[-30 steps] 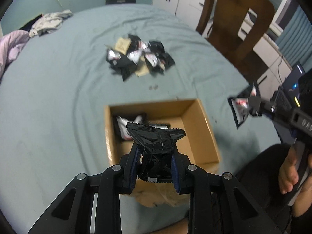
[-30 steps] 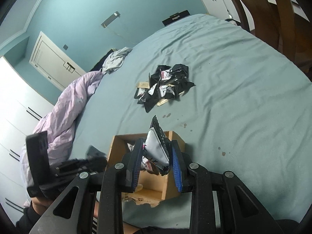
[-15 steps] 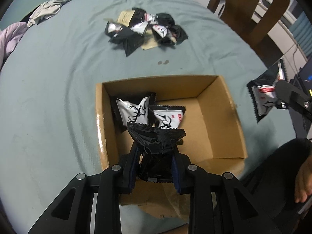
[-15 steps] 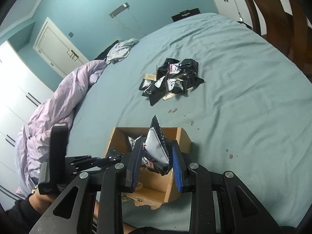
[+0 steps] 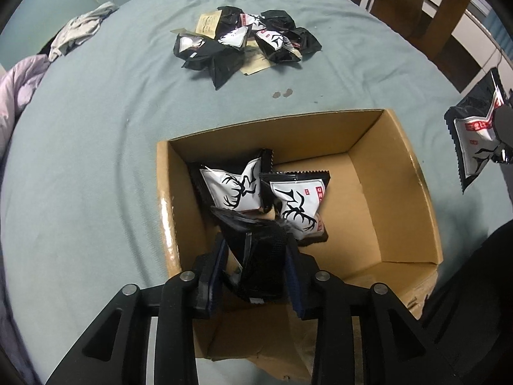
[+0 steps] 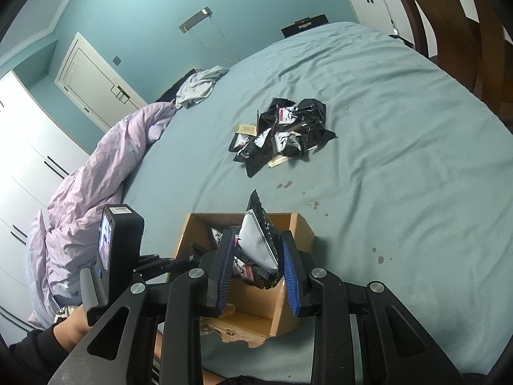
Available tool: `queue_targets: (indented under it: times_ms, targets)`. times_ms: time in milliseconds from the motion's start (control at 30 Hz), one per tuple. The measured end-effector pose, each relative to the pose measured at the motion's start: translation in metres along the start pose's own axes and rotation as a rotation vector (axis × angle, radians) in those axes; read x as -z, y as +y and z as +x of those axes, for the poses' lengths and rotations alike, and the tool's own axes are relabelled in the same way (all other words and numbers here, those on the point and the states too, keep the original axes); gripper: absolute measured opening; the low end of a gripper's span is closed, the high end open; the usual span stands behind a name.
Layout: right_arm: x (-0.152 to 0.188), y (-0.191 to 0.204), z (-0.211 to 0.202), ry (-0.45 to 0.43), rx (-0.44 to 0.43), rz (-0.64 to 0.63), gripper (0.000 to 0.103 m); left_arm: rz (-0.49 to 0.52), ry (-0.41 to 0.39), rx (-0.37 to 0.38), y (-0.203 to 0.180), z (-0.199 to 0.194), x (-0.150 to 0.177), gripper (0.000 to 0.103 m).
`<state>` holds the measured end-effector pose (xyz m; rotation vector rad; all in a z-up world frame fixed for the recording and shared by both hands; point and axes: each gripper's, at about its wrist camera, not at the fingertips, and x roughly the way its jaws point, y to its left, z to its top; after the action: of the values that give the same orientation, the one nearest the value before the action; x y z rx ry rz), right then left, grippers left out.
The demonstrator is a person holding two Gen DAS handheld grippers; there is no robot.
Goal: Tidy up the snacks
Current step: 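Lower both packets into the box and open both grippers, then move both open grippers back toward the snack pile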
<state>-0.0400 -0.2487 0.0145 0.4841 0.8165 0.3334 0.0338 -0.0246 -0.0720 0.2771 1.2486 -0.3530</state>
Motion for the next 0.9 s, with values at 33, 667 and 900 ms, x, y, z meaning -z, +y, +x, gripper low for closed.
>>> queue_targets:
  times_ms: [33, 667, 900]
  targets:
    - [0.000, 0.001, 0.001, 0.003, 0.002, -0.002, 0.027, 0.008, -0.001, -0.007, -0.002, 0.000, 0.000, 0.035]
    - [0.000, 0.012, 0.011, 0.059, 0.003, -0.055, 0.027, -0.111, -0.203, -0.097, 0.033, -0.063, -0.002, 0.064]
    - [-0.002, 0.032, 0.037, 0.113, 0.022, -0.119, 0.027, -0.153, -0.237, -0.132, 0.048, -0.072, -0.009, 0.064]
